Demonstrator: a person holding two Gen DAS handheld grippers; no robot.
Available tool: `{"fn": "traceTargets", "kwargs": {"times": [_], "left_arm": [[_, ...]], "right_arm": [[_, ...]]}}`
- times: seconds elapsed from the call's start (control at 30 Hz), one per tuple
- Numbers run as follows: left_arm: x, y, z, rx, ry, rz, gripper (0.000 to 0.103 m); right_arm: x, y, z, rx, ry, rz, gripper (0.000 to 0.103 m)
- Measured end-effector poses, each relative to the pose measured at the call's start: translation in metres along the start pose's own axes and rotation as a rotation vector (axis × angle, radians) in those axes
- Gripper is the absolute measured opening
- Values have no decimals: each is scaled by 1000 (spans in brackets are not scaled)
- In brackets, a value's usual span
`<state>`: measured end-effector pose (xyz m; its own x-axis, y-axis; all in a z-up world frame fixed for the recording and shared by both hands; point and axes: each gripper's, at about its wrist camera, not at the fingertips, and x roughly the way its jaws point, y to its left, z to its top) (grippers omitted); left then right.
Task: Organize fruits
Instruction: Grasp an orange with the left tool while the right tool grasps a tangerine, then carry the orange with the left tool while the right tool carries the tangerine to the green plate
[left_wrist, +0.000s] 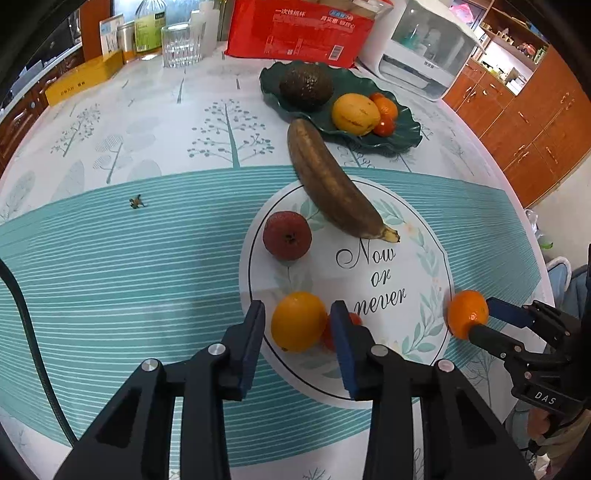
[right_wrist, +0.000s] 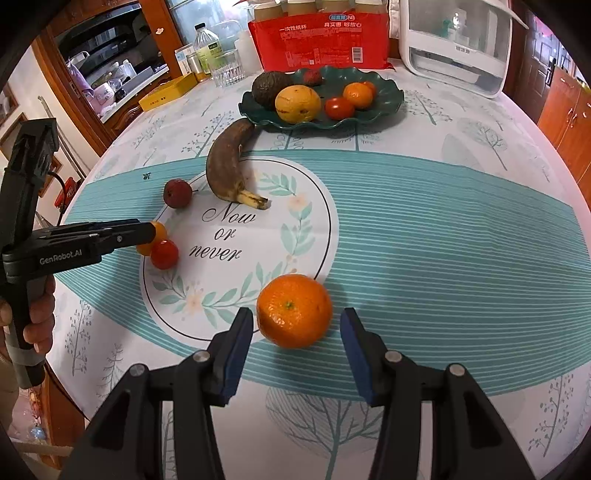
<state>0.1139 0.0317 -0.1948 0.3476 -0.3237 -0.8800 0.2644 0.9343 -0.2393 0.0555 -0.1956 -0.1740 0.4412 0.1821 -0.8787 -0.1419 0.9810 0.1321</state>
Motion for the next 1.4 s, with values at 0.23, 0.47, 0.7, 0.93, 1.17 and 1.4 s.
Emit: {"fn": "traceTargets", "kwargs": {"times": [0.23,0.47,0.7,0.93,1.17,1.4], "left_arm": [[5,4,4,-37,2,-23,33],[5,9,3,-82,2,-49,30],[-1,17,-3,-158,-19,-17,29],[-16,20,2,-212,-54,-14,29],[-46,-1,25,-179,-107,-36,29],[-90,-39,82,-75,-199,-34,29]], "right_arm": [[8,-2,2,6,16,12,49],[12,-1,5,7,18,21,47],[7,-1,6,8,2,27,45],[-8,3,13,-12,-34,20,45],[-26,5,33,-33,-74,12,45],[-56,3,83,-53,-152,16,45]]}}
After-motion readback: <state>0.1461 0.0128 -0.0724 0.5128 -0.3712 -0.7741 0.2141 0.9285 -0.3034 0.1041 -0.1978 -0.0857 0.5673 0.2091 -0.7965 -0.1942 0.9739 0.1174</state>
